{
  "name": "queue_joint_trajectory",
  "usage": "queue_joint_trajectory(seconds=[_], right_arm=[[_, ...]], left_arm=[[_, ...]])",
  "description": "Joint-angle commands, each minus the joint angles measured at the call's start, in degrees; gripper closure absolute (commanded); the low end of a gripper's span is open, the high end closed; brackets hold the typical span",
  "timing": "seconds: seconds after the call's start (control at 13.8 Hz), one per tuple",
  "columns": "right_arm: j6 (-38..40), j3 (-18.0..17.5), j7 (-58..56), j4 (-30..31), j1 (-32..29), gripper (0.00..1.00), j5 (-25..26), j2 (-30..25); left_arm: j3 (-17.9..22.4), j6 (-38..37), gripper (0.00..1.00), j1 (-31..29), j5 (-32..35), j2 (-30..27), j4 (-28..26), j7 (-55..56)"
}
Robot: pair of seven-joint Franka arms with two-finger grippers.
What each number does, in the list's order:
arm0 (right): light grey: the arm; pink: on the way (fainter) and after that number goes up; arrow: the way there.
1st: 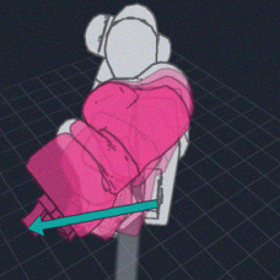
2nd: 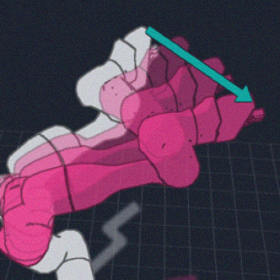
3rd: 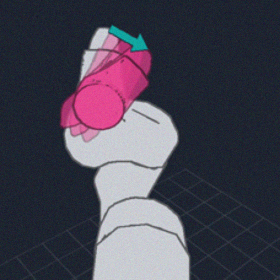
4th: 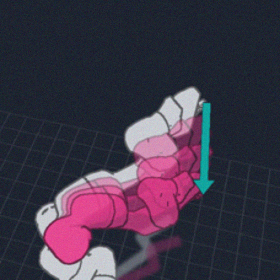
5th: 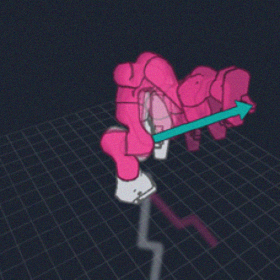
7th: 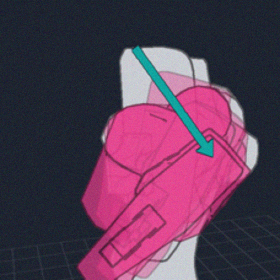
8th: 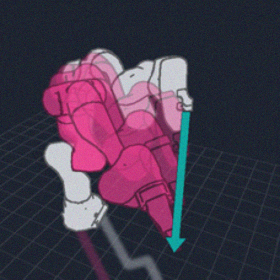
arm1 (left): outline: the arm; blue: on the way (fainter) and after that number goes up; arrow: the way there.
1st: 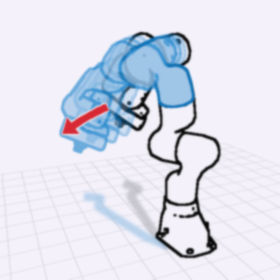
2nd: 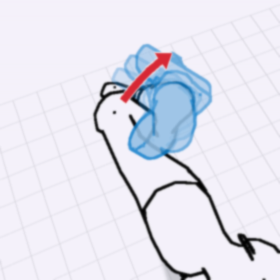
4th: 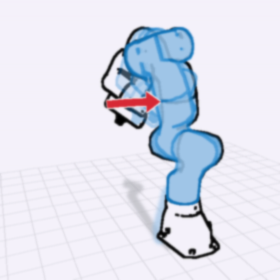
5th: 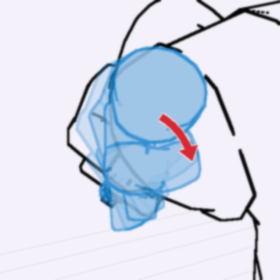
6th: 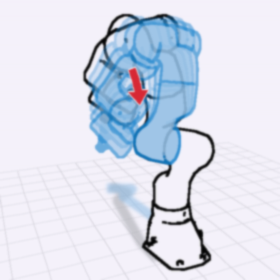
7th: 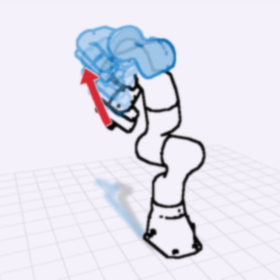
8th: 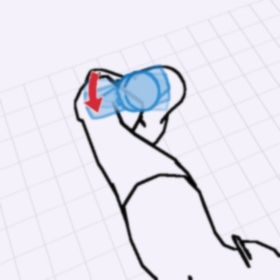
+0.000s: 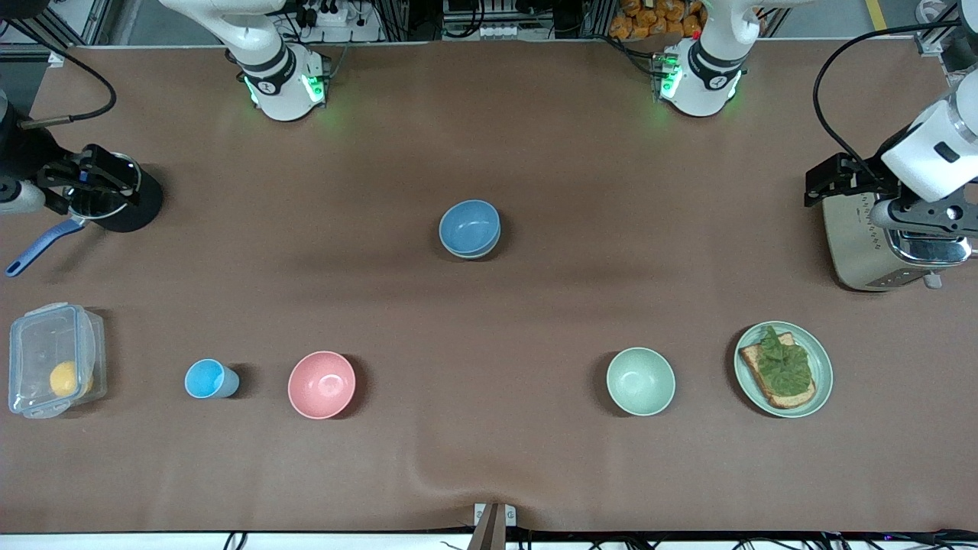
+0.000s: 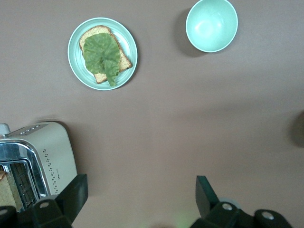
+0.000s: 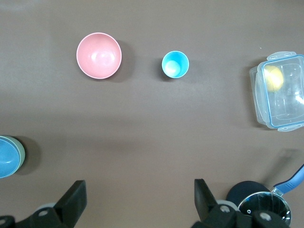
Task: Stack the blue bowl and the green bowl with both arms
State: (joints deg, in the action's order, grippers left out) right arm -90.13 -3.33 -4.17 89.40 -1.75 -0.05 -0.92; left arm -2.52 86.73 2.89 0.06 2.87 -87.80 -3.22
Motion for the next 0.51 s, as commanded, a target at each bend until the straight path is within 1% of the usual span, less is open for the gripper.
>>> queue_joint_trajectory(seconds=[0.0,0.15,0.44], right_arm=[[0.7,0.2,-0.7,-1.1,0.1,0.0,1.2,0.3],[1.3,0.4,-0.8,-1.1,-0.2,0.0,1.2,0.3],[1.5,0.4,-0.8,-1.1,-0.4,0.0,1.2,0.3]], left_arm=[[-0.6,-0.1,0.0,-0.9,0.0,-0.6,-0.2,1.7],[-1.0,-0.1,0.0,-0.5,0.4,-0.3,0.2,8.5],[-1.0,-0.1,0.0,-1.0,0.7,-1.1,-0.2,6.5]])
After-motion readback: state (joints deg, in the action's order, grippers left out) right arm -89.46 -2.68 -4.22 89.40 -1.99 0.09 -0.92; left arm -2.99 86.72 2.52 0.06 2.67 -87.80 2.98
